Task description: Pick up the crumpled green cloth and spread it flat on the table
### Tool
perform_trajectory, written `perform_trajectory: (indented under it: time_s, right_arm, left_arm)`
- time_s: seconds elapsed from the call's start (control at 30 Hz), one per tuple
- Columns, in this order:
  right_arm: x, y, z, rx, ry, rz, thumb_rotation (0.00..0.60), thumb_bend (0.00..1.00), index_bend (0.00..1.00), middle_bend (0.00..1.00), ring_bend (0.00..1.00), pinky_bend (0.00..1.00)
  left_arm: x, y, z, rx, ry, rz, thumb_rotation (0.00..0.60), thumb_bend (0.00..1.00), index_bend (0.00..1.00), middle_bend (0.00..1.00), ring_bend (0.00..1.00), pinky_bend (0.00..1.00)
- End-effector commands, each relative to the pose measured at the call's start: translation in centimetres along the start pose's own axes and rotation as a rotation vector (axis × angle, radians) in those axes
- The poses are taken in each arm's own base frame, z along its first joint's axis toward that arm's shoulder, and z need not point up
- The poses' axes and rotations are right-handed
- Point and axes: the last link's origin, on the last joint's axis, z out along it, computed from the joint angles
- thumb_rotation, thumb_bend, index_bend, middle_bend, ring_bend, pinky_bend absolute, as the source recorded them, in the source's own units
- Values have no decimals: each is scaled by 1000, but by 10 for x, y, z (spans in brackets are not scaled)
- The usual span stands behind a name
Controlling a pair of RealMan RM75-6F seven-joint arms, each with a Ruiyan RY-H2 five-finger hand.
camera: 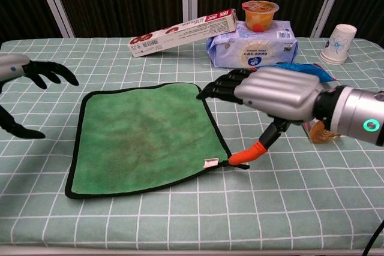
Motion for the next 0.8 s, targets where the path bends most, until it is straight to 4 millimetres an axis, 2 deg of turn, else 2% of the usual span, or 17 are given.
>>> perform_trajectory:
  time_s: [0.03, 0.07, 0.1, 0.17, 0.33, 0.43, 0.67, 0.8]
  right_arm:
    - [20, 25, -25, -142, 100, 49, 422, 1, 112, 94, 2, 1]
    - [25, 31, -31, -182, 126, 56, 505, 16, 167, 134, 8, 9]
    - [29, 37, -37, -221, 151, 59, 558, 42, 227, 172, 24, 28]
    - [35, 51, -56, -316, 197, 61, 599, 105, 301, 210, 72, 81]
    - [41, 83, -103, -503, 248, 92, 600, 145, 320, 224, 101, 109]
    - [41, 94, -130, -576, 266, 116, 600, 143, 316, 218, 91, 105]
    - [34, 98, -203, -742, 331, 172, 593, 143, 259, 178, 42, 44]
    - [28, 92, -239, -830, 354, 223, 521, 142, 253, 175, 40, 23]
  left_arm:
    - [20, -27, -1, 135, 117, -57, 600, 90, 271, 235, 200, 257]
    - [25, -35, -2, 168, 149, -62, 600, 94, 271, 235, 200, 257]
    - [29, -42, -5, 199, 180, -61, 600, 98, 271, 235, 200, 257]
    - [38, -60, -12, 267, 249, -40, 600, 103, 272, 235, 199, 257]
    - [49, -93, -39, 382, 352, 28, 600, 104, 272, 235, 200, 249]
    - [50, -104, -60, 413, 366, 31, 600, 105, 272, 235, 200, 246]
    - [38, -103, -107, 470, 392, 72, 600, 105, 272, 235, 199, 244]
    - [29, -96, -126, 498, 385, 95, 600, 104, 272, 235, 200, 242]
